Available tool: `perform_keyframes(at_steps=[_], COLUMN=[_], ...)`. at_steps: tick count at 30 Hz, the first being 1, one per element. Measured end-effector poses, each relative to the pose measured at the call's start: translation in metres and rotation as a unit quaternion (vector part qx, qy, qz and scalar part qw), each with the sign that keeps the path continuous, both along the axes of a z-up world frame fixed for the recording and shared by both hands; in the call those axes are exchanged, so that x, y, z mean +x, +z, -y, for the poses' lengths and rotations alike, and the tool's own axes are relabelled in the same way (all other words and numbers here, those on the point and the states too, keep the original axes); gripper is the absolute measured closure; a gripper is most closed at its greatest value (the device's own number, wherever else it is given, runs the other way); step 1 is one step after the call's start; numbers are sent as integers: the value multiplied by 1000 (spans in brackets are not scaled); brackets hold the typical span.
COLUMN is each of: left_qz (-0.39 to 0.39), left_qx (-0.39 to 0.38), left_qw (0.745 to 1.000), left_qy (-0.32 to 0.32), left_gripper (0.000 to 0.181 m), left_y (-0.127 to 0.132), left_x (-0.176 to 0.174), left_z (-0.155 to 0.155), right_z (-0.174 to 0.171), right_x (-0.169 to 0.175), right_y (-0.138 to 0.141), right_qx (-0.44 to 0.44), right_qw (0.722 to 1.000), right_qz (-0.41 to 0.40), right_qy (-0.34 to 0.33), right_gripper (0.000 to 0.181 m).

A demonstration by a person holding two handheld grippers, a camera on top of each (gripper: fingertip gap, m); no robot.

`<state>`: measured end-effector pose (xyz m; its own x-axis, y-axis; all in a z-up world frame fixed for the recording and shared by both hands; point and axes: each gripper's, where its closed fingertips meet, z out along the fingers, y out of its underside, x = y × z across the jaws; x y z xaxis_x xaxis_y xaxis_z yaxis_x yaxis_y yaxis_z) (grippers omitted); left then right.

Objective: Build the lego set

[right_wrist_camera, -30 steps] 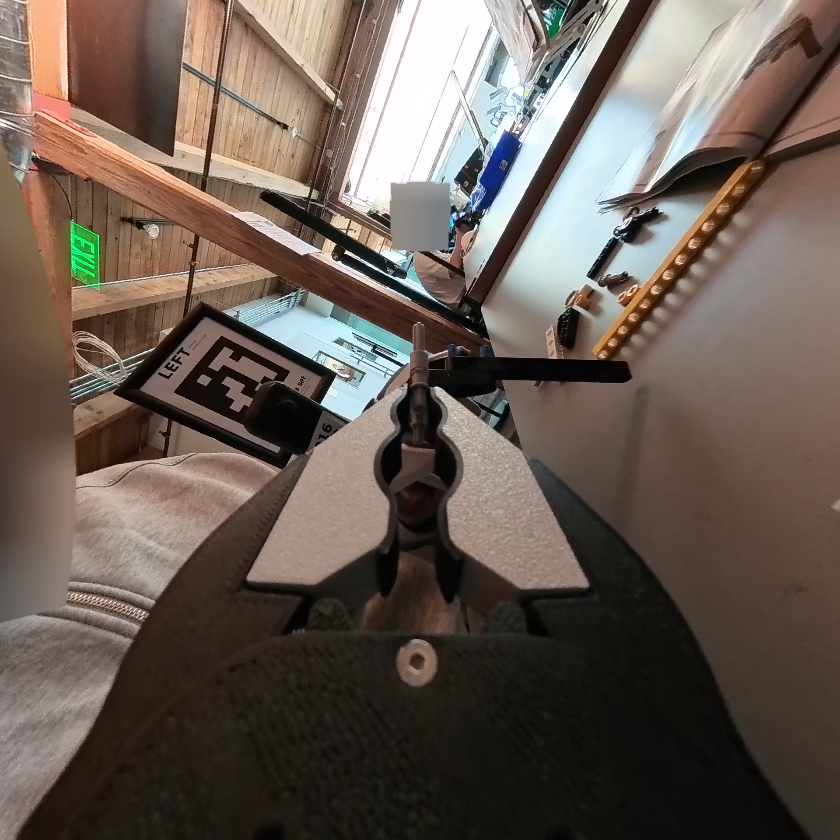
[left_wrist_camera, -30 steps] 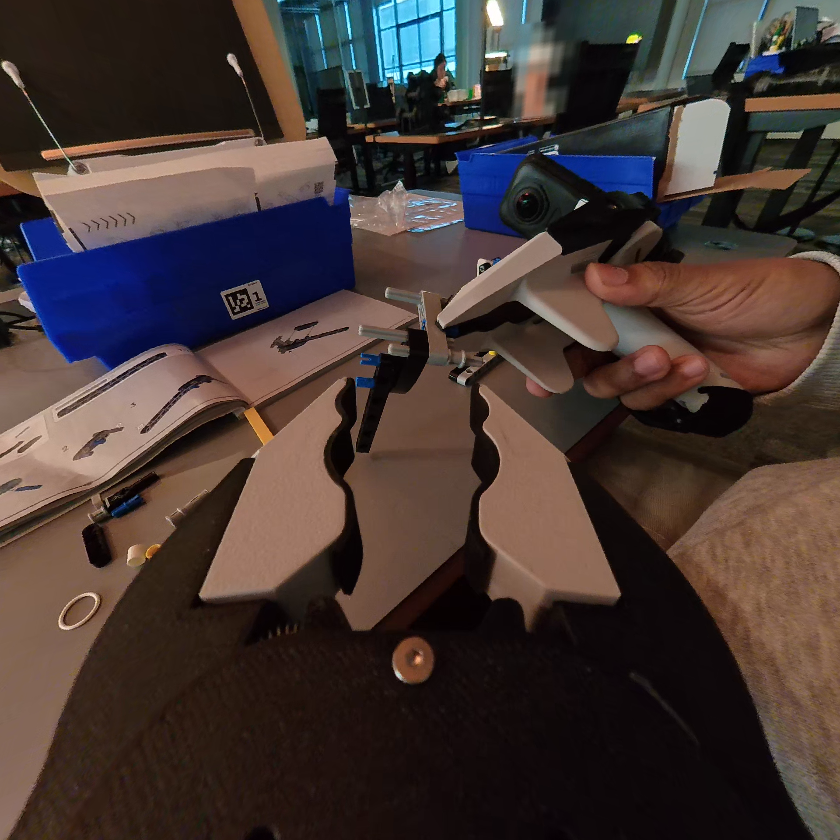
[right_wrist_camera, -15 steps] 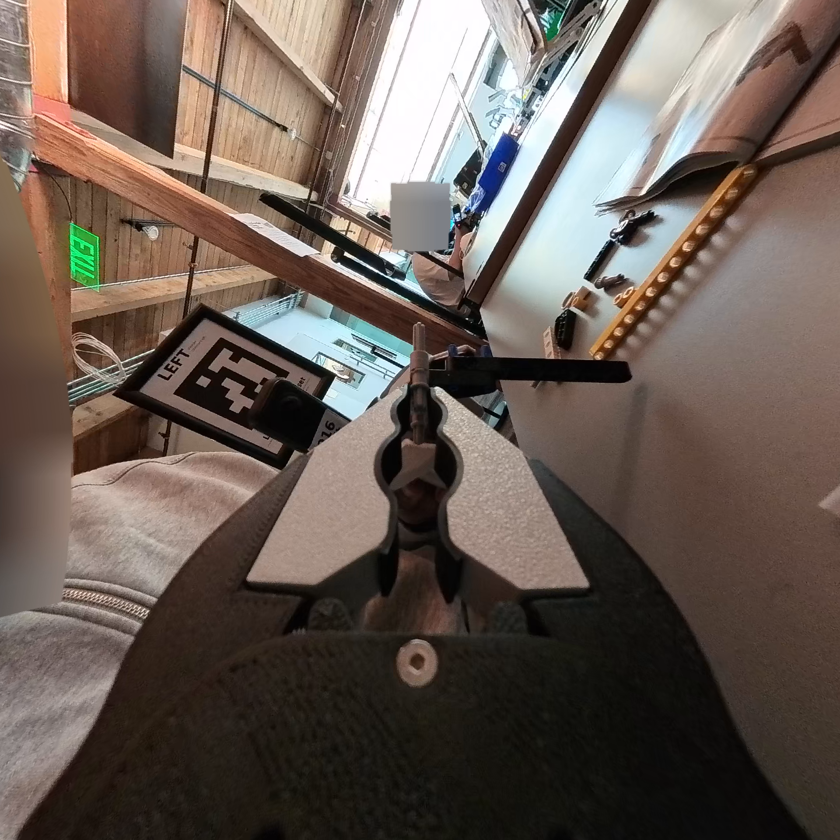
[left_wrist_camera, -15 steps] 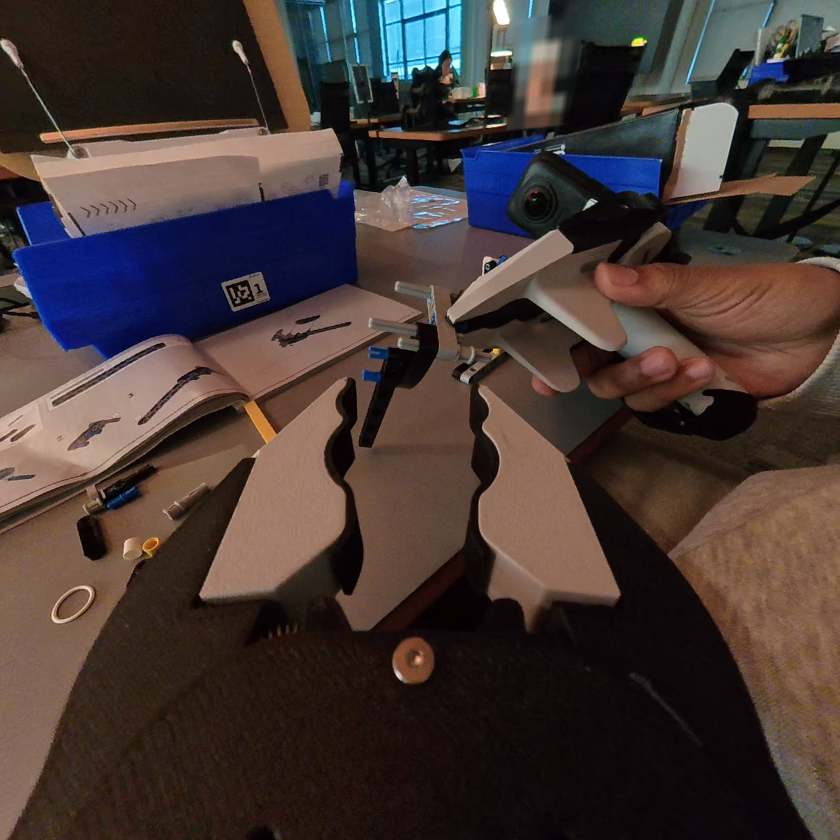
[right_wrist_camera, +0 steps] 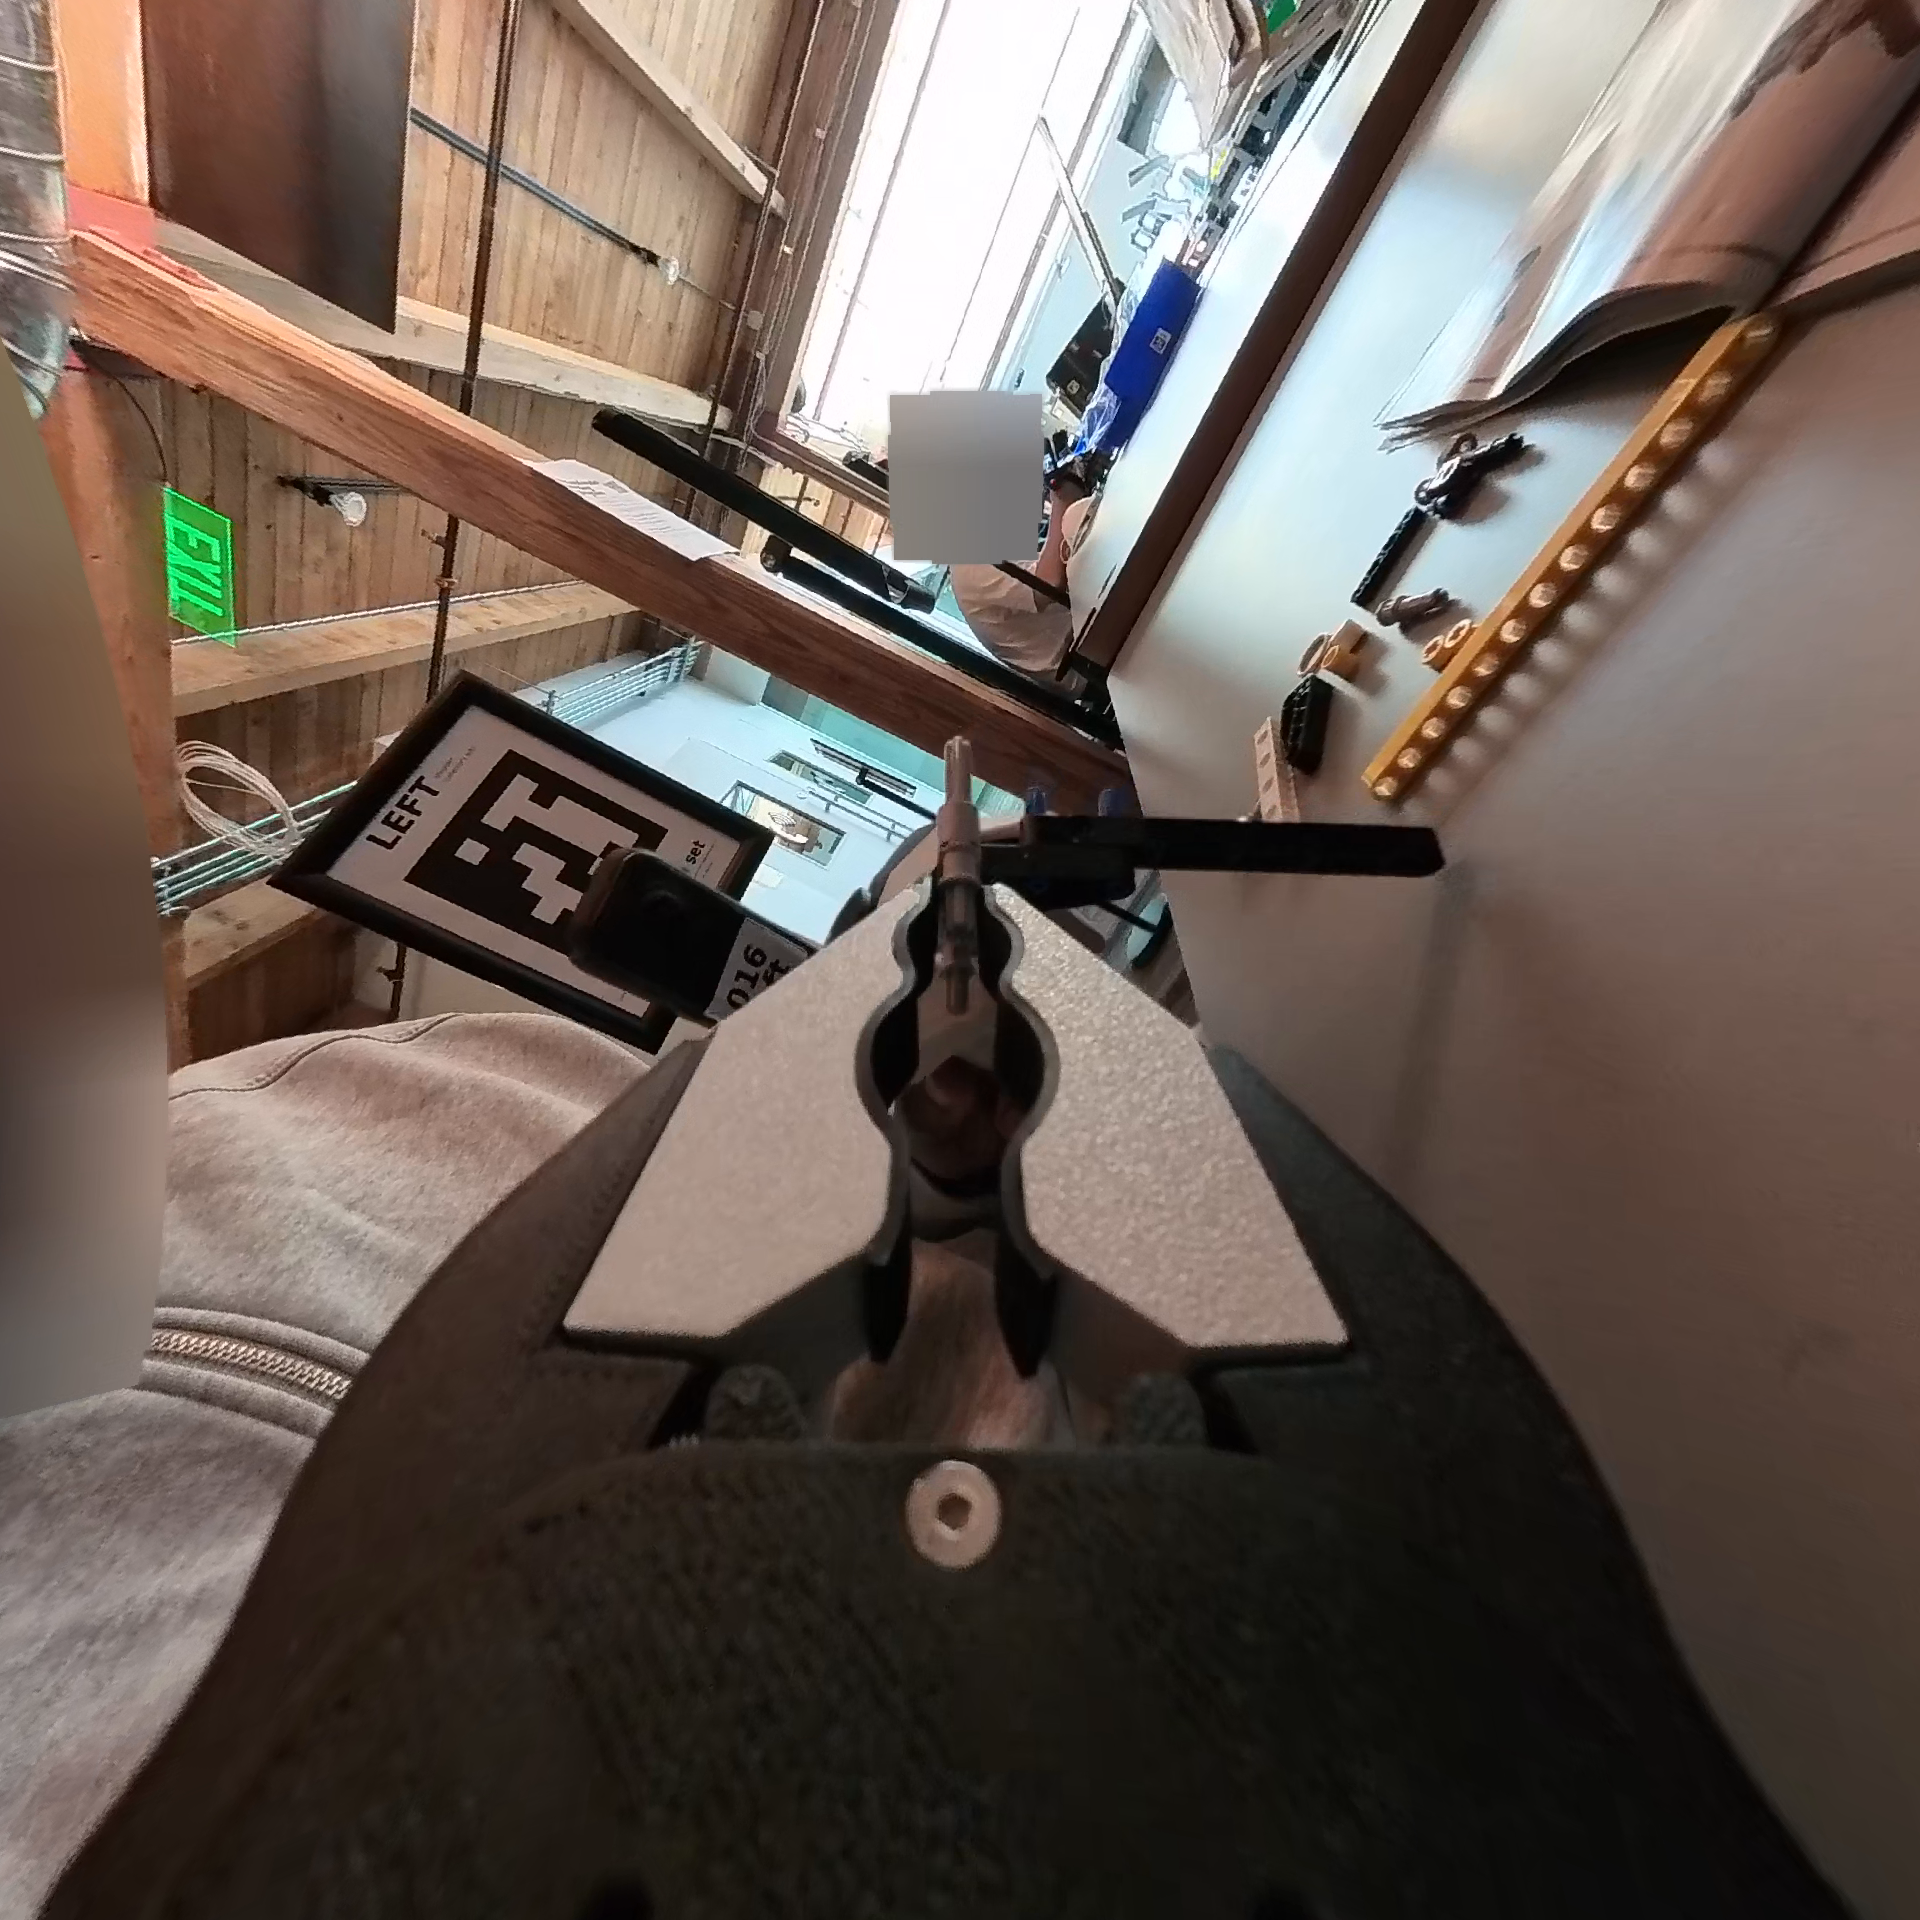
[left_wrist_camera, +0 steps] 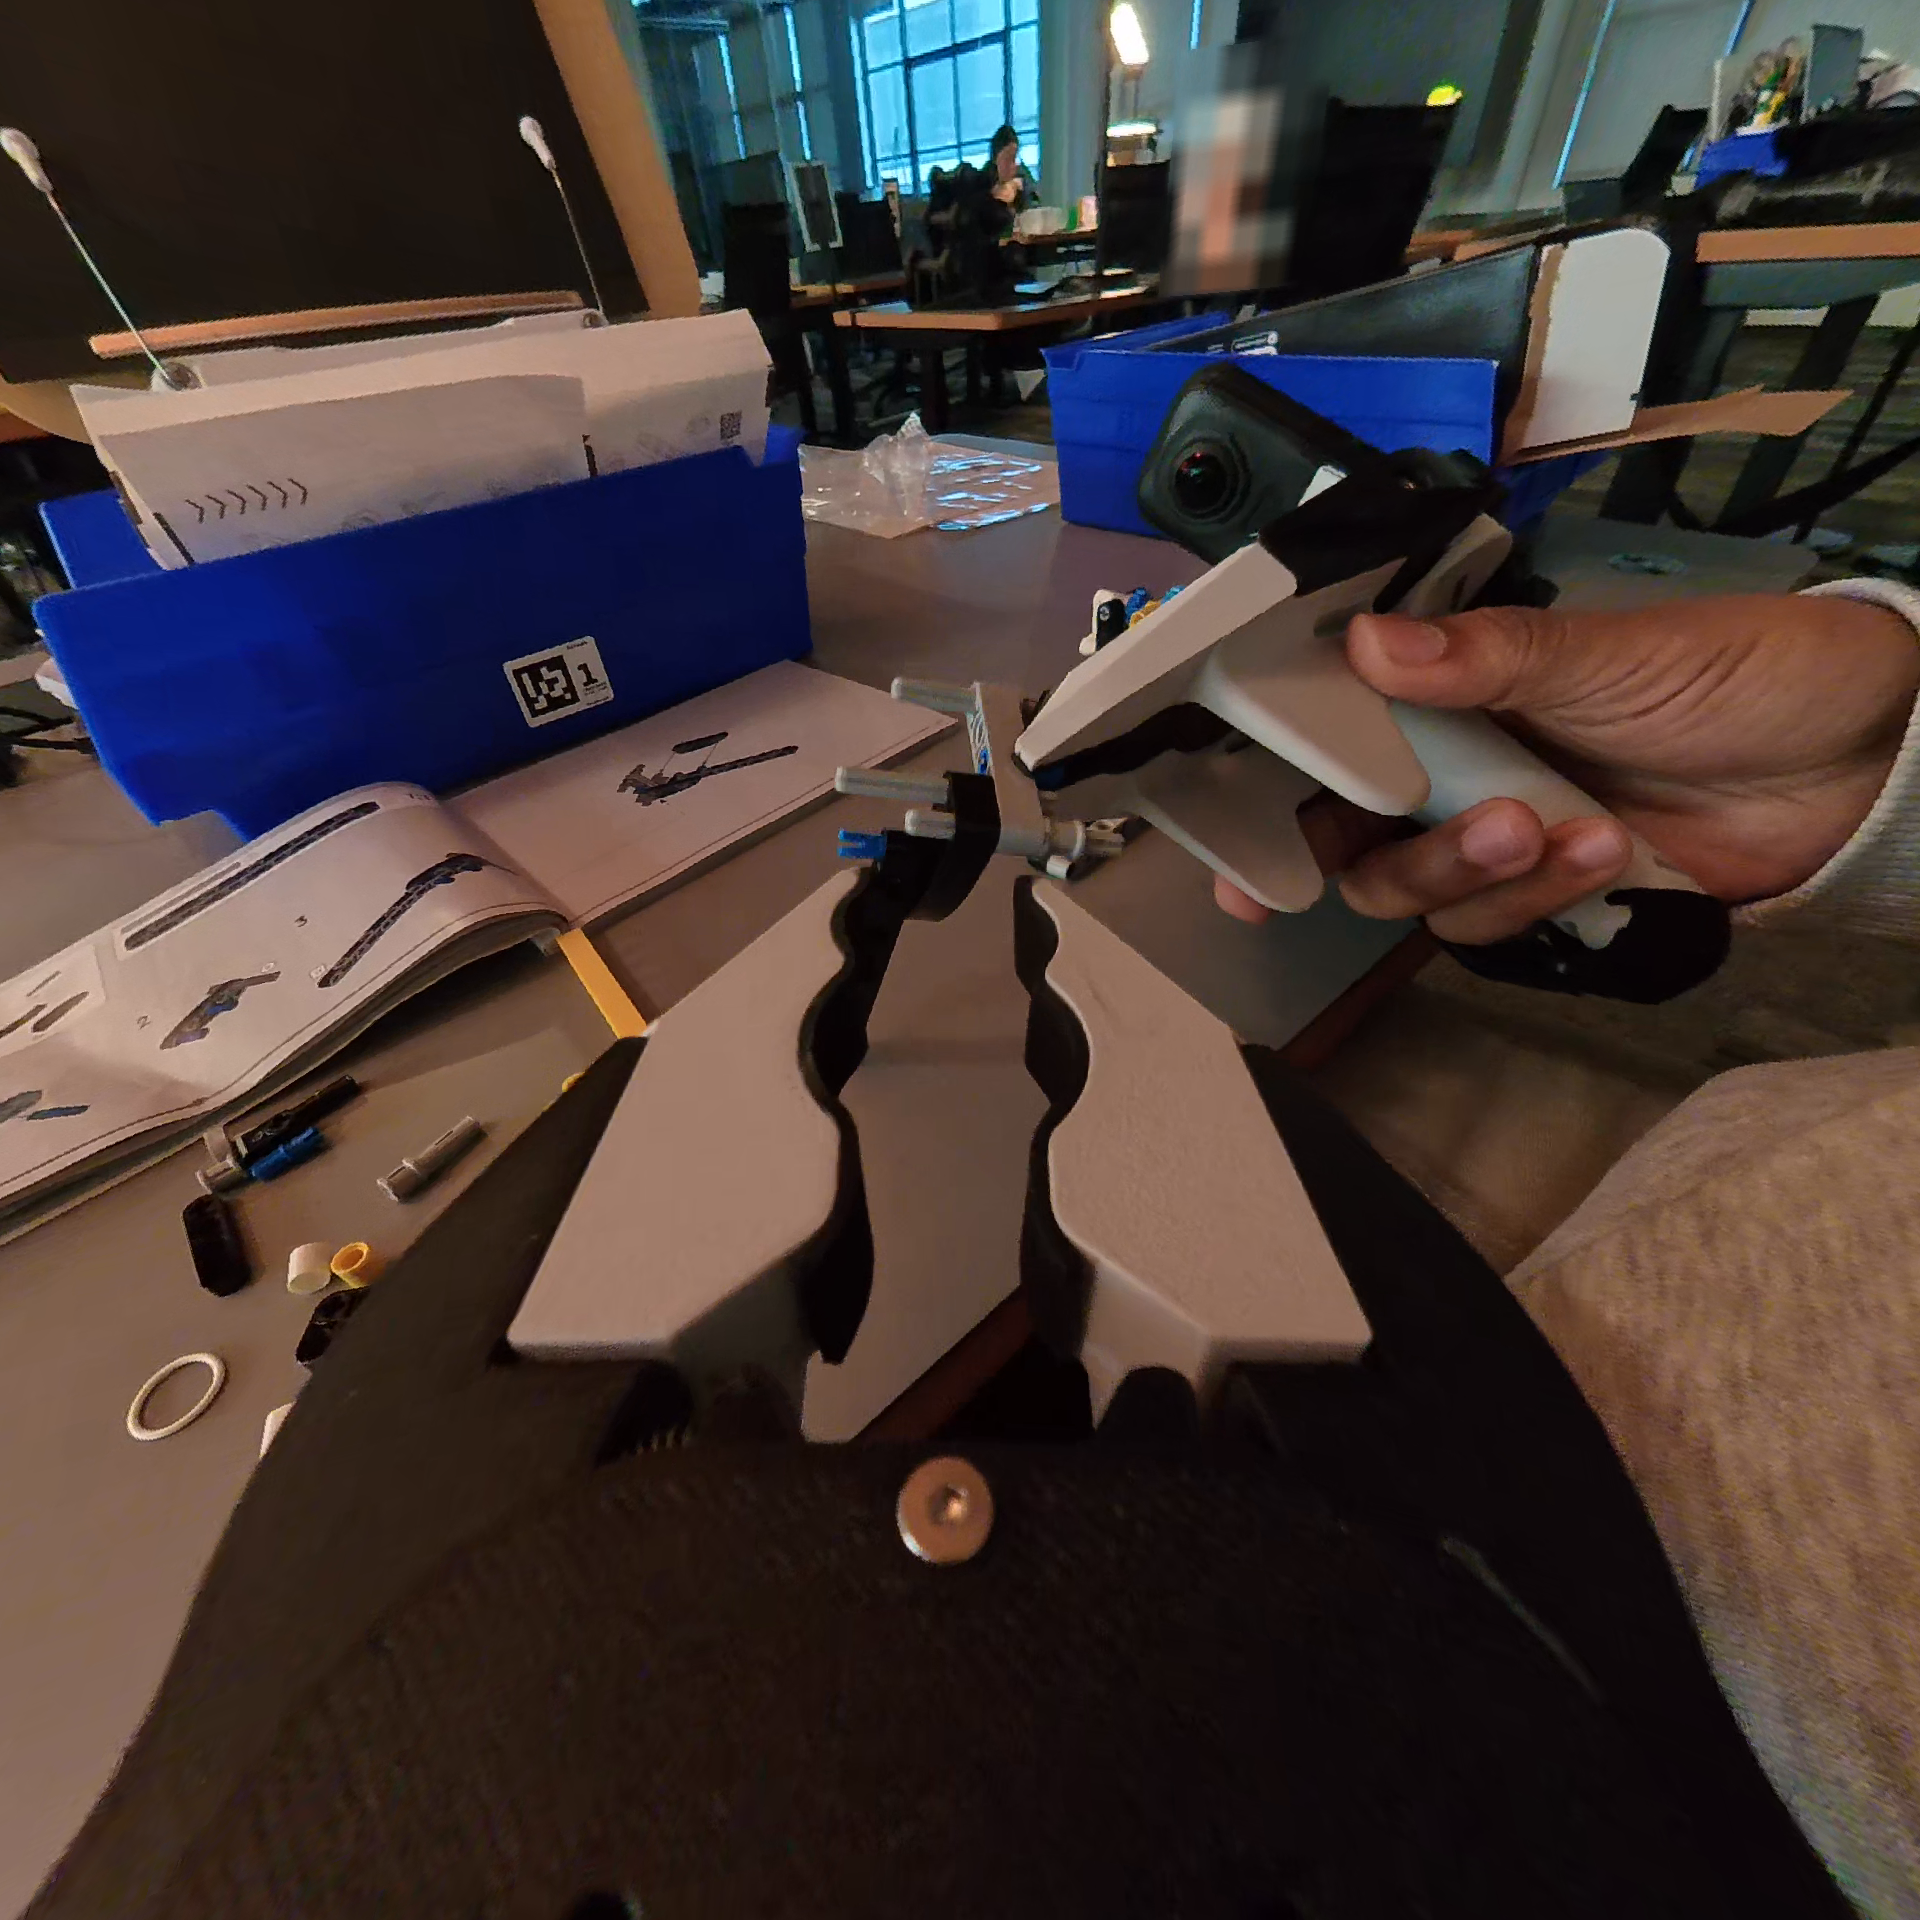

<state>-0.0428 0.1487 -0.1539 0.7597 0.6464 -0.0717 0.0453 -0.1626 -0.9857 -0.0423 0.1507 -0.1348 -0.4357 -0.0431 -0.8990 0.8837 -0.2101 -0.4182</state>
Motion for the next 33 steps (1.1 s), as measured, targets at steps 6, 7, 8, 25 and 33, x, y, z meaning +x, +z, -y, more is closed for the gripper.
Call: perform_keyframes(at_steps=[6,7,8,25,33], left_qz=[-4,-5,-7,-40,-63], left_qx=[2,3,2,18,7], left_qw=[1000,1000,1000,999,998], left_qy=[7,5,7,-3,-2], left_gripper=[169,171,173,153,147], left_y=[2,3,3,17,23], left_x=[-2,-1,-1,3,7], left_z=[3,3,3,3,2], right_z=[1,1,2,-8,-5], right_x=[1,2,3,4,13], right_y=[2,1,1,21,28], right_qx=[-14,-14,-13,-116,-166], right_qw=[1000,1000,1000,991,979], right_qz=[9,10,8,50,84], right_qy=[6,7,9,38,84], right_gripper=[176,176,176,176,176])
